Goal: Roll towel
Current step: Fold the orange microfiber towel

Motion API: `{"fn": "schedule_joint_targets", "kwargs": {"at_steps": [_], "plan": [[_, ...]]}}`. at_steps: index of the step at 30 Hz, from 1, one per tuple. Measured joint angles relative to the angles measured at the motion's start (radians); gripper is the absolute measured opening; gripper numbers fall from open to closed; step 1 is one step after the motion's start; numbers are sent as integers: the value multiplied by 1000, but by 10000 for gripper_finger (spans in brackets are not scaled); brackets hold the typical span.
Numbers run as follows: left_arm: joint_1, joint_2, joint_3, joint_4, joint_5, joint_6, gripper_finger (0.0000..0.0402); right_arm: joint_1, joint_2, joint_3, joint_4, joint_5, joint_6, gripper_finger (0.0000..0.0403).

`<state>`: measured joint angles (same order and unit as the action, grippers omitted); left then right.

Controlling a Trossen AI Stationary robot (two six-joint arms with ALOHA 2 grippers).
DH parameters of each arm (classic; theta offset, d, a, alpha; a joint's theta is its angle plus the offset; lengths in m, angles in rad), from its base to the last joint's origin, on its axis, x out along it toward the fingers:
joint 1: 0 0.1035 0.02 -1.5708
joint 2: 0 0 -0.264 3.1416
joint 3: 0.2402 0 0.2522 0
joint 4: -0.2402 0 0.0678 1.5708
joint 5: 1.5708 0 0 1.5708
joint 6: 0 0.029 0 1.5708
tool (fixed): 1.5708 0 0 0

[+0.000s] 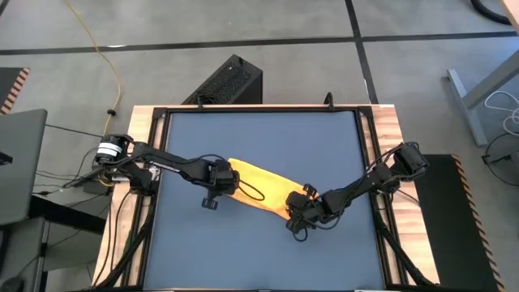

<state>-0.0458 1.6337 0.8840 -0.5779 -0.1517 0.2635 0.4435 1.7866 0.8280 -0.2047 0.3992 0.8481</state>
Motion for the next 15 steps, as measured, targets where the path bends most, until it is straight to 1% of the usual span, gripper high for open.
{"fn": "schedule_joint_targets", "kwargs": {"at_steps": [8, 11, 13, 15], "plan": [[32, 0, 189, -303, 9, 94, 0, 0, 0, 0, 1, 0, 0, 150], [38, -1, 232, -401, 15, 136, 0, 0, 0, 0, 1, 0, 0, 150], [37, 5, 236, -431, 42, 161, 0, 0, 0, 0, 0, 0, 0, 150], [37, 9, 225, -446, 103, 180, 0, 0, 0, 1, 0, 0, 0, 150]]}}
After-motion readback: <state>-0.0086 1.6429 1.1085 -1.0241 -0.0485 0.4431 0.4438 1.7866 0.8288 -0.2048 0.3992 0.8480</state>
